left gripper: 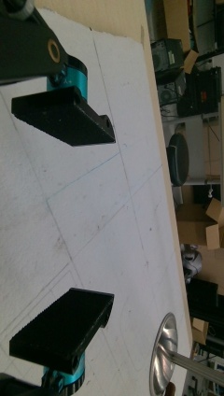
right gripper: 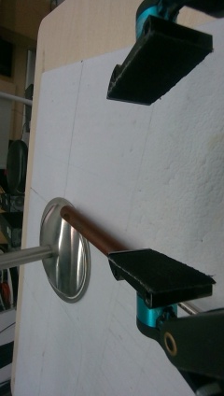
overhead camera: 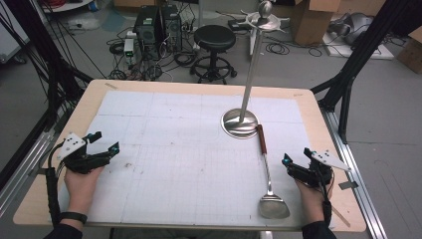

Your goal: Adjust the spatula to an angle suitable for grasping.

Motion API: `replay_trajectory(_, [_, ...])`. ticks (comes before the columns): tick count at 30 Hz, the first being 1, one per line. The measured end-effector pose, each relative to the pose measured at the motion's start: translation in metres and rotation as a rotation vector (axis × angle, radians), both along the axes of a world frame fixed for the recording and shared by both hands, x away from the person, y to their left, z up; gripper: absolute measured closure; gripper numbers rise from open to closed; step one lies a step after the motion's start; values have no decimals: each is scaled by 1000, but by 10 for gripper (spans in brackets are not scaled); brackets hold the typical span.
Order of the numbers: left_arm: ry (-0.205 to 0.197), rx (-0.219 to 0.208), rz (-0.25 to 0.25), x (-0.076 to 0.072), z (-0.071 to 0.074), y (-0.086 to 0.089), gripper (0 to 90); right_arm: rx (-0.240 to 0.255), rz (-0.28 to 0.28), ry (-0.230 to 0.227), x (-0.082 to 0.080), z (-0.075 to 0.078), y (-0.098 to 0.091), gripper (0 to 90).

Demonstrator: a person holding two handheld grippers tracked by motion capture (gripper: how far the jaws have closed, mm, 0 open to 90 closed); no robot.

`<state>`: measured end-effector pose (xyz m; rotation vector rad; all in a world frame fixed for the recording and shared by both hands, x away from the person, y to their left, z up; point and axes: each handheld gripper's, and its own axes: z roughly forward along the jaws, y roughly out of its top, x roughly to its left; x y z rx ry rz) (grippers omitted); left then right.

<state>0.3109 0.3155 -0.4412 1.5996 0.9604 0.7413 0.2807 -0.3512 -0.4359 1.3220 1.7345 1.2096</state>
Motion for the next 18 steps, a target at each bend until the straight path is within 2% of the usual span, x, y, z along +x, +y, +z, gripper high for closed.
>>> replay_trajectory(11, [3,4,5,0,-1,0,199,-18,40,43,1,7,20,178])
replay_trajectory(17, [4,5,5,1,-1,0,200,-16,47,94,3,7,28,178])
replay_trajectory(18, [6,9,6,1,-1,0,201,-22,53,115,4,6,32,179])
